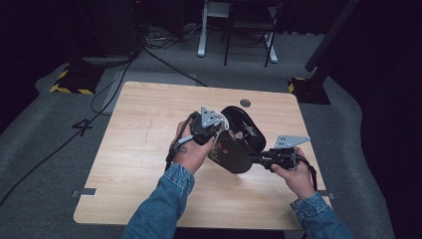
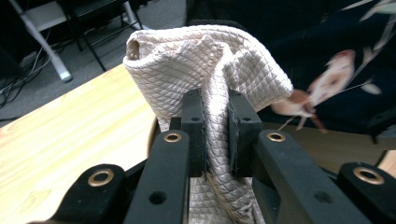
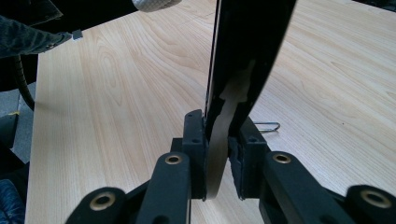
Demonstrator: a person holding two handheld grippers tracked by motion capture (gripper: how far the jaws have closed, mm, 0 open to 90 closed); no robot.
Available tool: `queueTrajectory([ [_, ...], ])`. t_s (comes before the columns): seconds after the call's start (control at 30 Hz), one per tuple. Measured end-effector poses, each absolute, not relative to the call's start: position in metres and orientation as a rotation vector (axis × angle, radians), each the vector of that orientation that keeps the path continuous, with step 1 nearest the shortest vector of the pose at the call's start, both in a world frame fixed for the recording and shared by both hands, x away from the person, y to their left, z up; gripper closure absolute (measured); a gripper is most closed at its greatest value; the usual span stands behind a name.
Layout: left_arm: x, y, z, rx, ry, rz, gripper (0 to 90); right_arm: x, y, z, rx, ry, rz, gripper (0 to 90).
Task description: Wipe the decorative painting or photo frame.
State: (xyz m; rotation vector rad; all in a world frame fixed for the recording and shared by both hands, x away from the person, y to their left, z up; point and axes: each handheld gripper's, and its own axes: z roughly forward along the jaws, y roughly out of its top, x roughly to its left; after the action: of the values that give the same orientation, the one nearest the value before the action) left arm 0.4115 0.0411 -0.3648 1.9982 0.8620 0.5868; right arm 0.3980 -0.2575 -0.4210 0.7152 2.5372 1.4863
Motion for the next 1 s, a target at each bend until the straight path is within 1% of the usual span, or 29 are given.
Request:
queueTrajectory([
  [0.1,0.412,0.044,-0.366,1.996,0.88,0.582,79.8,0.398,-0.257,-0.421,0.715,2.537,1.486,78.3],
  [0.27,0.407,0.036,-0.366,2.004,0.869,0.571,79.9,0.398,-0.258,-0.421,0.716,2.548,1.474,78.3],
  [0.83,0.384,-0.009,-0.366,2.082,0.708,0.521,79.8,0.398,-0.256,-0.42,0.722,2.546,1.449,78.2],
  [1.0,0.383,-0.014,-0.368,2.086,0.689,0.522,79.8,0.398,-0.257,-0.42,0.723,2.546,1.451,78.2],
])
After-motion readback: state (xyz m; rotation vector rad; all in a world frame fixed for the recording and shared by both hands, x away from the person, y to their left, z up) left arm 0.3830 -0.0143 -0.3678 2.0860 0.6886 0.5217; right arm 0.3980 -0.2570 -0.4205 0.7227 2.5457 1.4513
